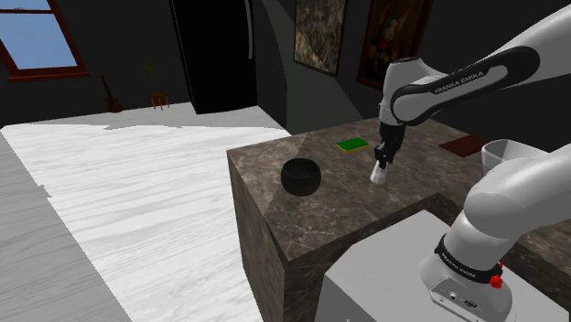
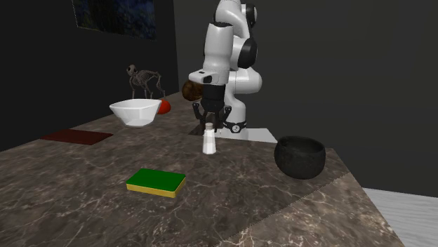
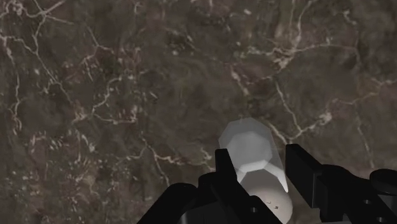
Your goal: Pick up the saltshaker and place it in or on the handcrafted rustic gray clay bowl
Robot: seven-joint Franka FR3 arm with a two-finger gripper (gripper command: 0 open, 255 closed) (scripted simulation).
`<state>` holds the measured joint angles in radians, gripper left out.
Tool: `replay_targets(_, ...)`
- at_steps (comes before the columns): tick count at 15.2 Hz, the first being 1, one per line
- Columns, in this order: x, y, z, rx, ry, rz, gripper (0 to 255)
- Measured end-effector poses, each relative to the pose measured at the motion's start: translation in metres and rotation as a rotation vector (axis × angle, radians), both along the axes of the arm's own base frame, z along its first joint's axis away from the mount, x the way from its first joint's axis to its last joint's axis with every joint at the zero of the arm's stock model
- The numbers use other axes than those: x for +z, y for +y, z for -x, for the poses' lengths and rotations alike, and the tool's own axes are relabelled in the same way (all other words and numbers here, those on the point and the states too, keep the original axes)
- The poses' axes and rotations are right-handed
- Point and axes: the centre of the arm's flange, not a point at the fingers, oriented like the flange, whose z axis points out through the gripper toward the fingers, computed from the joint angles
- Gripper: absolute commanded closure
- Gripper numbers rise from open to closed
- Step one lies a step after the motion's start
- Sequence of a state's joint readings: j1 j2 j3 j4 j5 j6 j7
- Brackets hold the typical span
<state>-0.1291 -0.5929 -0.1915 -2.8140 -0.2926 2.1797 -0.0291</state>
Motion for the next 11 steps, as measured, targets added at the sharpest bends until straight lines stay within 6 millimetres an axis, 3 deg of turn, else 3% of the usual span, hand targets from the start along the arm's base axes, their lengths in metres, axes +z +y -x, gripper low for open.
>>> replay_targets(3, 0.002, 0.0, 0.0, 0.0, 0.0, 0.0, 255)
replay_targets(11, 0.042, 0.0, -0.001, 0.0, 0.001, 0.0, 255)
